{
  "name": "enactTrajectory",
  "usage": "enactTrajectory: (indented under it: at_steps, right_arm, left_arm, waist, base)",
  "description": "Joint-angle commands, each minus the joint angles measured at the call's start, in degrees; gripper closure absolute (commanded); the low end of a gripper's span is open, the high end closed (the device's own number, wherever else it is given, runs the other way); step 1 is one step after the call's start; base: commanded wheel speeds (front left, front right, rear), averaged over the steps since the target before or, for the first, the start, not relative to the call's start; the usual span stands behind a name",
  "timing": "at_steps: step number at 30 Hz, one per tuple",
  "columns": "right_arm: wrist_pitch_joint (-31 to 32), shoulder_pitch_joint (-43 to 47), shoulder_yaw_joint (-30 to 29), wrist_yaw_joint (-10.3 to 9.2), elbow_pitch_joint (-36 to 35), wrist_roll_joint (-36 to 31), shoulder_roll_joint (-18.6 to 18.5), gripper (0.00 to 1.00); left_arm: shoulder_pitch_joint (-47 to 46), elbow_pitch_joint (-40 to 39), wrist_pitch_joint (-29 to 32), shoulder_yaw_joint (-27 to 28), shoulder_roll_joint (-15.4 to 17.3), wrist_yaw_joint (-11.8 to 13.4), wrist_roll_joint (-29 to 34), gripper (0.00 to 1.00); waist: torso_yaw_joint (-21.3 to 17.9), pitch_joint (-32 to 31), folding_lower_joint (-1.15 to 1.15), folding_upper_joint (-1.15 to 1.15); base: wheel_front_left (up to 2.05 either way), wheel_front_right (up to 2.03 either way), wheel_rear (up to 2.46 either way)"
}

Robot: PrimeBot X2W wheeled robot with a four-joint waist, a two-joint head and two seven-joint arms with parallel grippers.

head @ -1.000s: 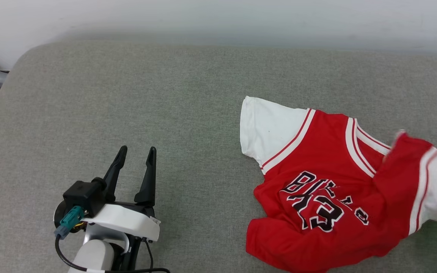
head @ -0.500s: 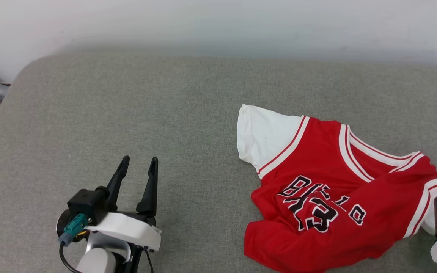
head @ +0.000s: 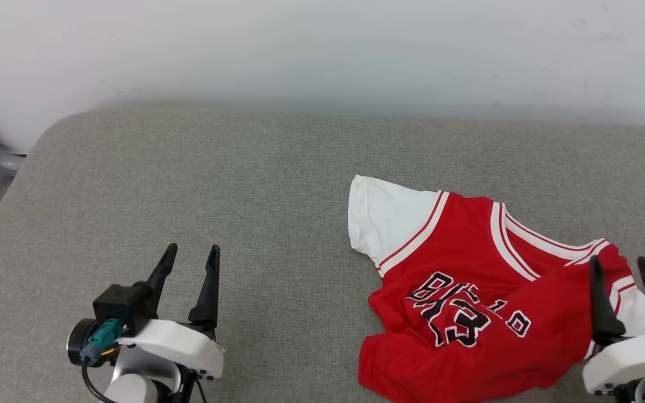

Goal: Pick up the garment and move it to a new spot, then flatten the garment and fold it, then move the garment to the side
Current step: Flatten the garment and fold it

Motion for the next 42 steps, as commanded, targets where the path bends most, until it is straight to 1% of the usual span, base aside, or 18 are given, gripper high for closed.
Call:
enactTrajectory:
  at_steps: [1, 6, 9, 12, 16, 21, 26, 29, 33, 38, 42]
  right_arm:
    - [-0.55, 0.83, 1.18, -0.04, -1.19, 0.10, 0.05, 0.00]
    - [-1.74, 2.45, 5.93, -0.05, -5.81, 0.01, 0.03, 0.00]
    - [-1.86, 3.09, 7.77, -0.04, -8.24, 0.75, 0.03, 0.00]
    - [-1.67, 3.06, 8.98, -0.04, -9.98, 1.39, 0.03, 0.00]
    - [-1.59, 2.65, 9.91, -0.04, -10.72, 2.05, 0.05, 0.00]
    - [-2.08, 1.70, 10.94, -0.04, -10.44, 2.81, 0.05, 0.00]
    - [-3.20, 0.34, 12.11, -0.04, -9.92, 3.61, 0.07, 0.00]
    - [-3.76, -0.15, 12.66, -0.04, -10.02, 4.15, 0.06, 0.00]
    - [-4.66, -0.95, 13.17, -0.04, -9.40, 4.54, 0.06, 0.00]
    - [-5.86, -1.82, 13.71, -0.04, -7.88, 5.11, 0.06, 0.00]
    - [-6.54, -2.44, 14.03, -0.04, -6.91, 5.41, 0.06, 0.00]
  left_arm:
    - [-0.80, -0.34, 0.28, 0.10, 0.39, 0.21, 0.42, 0.00]
    - [-3.33, -0.59, 1.85, -0.14, 1.94, 0.32, 1.24, 0.00]
    - [-6.06, -0.38, 3.45, -0.45, 2.72, -0.32, 1.41, 0.00]
    - [-9.45, 0.58, 6.54, -1.41, 3.36, -1.29, 0.99, 0.00]
    - [-14.84, 3.00, 13.01, -3.84, 3.88, -3.24, -0.30, 0.00]
    - [-22.15, 7.47, 22.21, -6.77, 4.49, -4.75, -3.35, 0.00]
    - [-29.75, 12.70, 31.38, -9.56, 5.84, -5.39, -7.08, 0.00]
    - [-33.76, 16.10, 35.87, -11.27, 6.84, -5.43, -9.17, 0.00]
    - [-38.14, 19.91, 40.23, -14.96, 8.76, -5.49, -11.48, 0.00]
    - [-42.52, 24.07, 43.25, -19.92, 10.12, -5.50, -14.52, 0.00]
    - [-43.49, 27.87, 47.27, -25.83, 10.97, -5.51, -16.10, 0.00]
  waist:
    - [-0.08, 0.05, 0.00, 0.00]
    - [-0.70, 0.86, 0.00, 0.00]
    - [-1.64, 2.16, 0.00, 0.00]
    - [-3.24, 3.74, 0.00, 0.00]
    - [-5.89, 5.98, 0.00, 0.00]
    - [-9.53, 9.20, 0.00, 0.00]
    - [-12.98, 12.91, 0.00, 0.00]
    - [-14.75, 14.87, 0.00, 0.00]
    - [-16.54, 16.87, 0.00, 0.00]
    - [-17.77, 18.71, 0.00, 0.00]
    - [-18.28, 19.54, 0.00, 0.00]
  base:
    - [0.00, 0.00, 0.00]
    - [0.00, 0.00, 0.00]
    - [0.00, 0.00, 0.00]
    - [0.00, 0.00, 0.00]
    - [0.00, 0.00, 0.00]
    - [0.00, 0.00, 0.00]
    - [0.00, 0.00, 0.00]
    - [0.00, 0.00, 0.00]
    - [0.00, 0.00, 0.00]
    - [0.00, 0.00, 0.00]
    - [0.00, 0.00, 0.00]
